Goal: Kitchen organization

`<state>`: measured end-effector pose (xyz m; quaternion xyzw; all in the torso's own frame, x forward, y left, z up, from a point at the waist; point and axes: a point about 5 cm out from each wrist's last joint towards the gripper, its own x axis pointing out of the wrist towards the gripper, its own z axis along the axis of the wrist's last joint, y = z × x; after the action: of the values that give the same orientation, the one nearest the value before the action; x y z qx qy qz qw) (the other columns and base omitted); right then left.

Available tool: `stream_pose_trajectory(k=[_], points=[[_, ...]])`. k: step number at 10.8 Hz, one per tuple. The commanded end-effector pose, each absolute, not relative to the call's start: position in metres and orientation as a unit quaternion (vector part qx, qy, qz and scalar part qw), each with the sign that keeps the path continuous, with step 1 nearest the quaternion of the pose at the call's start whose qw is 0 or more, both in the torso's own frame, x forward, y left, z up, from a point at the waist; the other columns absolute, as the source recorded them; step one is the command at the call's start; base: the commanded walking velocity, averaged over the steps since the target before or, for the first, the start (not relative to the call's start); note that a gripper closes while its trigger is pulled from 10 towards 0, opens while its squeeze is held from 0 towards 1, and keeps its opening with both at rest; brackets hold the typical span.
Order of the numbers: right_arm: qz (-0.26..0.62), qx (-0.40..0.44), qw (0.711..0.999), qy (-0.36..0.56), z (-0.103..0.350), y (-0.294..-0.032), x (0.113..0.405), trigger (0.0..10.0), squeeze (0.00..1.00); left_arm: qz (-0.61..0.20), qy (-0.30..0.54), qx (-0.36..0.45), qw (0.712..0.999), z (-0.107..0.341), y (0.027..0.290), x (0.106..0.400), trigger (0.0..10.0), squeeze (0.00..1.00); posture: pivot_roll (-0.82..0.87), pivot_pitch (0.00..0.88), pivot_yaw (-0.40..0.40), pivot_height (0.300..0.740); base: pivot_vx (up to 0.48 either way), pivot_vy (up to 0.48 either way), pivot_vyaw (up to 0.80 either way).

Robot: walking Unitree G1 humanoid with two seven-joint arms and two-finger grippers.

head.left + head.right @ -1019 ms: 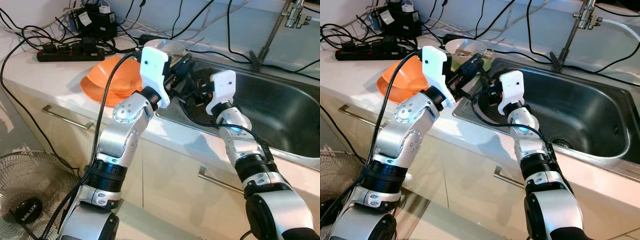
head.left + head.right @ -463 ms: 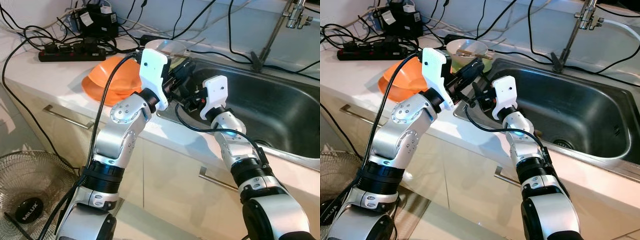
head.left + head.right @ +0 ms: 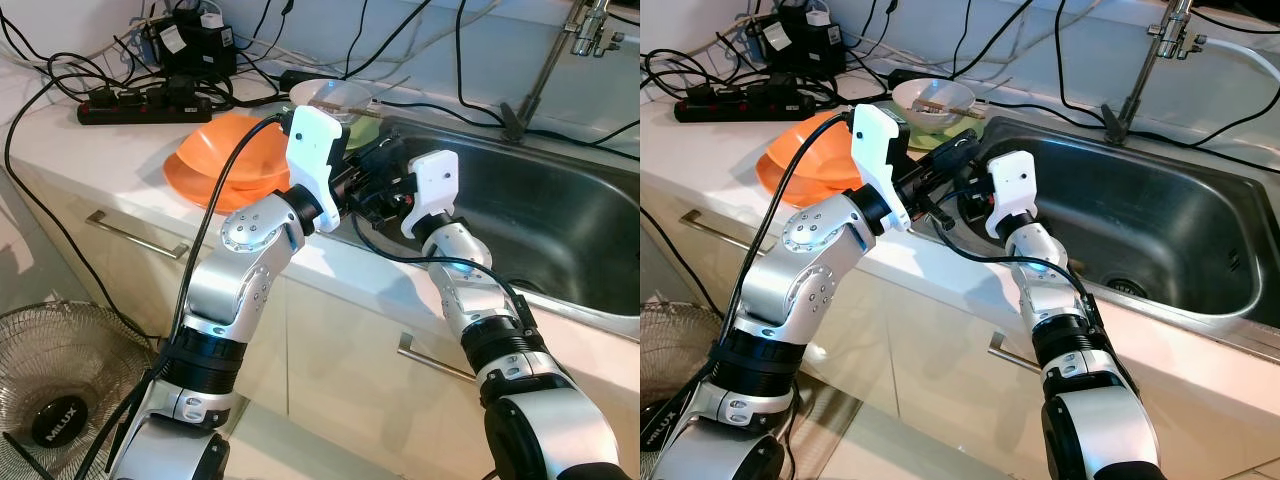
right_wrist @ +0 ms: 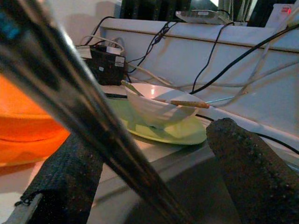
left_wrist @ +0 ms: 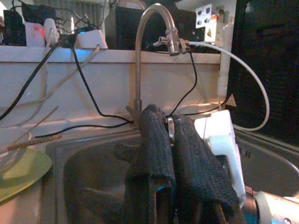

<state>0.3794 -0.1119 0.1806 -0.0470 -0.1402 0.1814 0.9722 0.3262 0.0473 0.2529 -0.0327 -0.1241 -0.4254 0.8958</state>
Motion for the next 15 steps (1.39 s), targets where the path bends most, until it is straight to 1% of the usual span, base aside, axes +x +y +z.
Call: stream_pose_trajectory(k=[1,2,3,6,15], points=[[0.174,-0.044,0.974,-0.141,0.1851,-0.1149,0.3821,10.0,0.0,-0.436,-0.134,-0.029,0.89,0.2587,0.0453,0.3229,10.0,0.0,0.23,0.0,-0.022,0.725,0.0,0.0,0.0],[0.171,-0.045,0.974,-0.14,0.1848,-0.1165,0.3823,10.0,0.0,-0.434,-0.135,-0.029,0.89,0.2593,0.0457,0.3233,10.0,0.0,0.23,0.0,-0.023,0.725,0.0,0.0,0.0],[0.166,-0.049,0.975,-0.136,0.1834,-0.1185,0.3826,0.0,0.0,-0.433,-0.135,-0.029,0.891,0.2595,0.046,0.3235,10.0,0.0,0.23,0.0,-0.022,0.725,0.0,0.0,0.0],[0.167,-0.049,0.975,-0.136,0.1835,-0.1173,0.383,0.0,0.0,-0.424,-0.133,-0.031,0.895,0.2585,0.0487,0.3257,10.0,0.0,0.23,0.001,-0.022,0.725,0.0,0.0,0.0],[0.174,-0.049,0.974,-0.137,0.1857,-0.1161,0.3842,0.0,0.0,-0.42,-0.135,-0.038,0.897,0.2583,0.049,0.3272,10.0,0.0,0.23,0.02,-0.021,0.725,0.0,0.0,0.0]])
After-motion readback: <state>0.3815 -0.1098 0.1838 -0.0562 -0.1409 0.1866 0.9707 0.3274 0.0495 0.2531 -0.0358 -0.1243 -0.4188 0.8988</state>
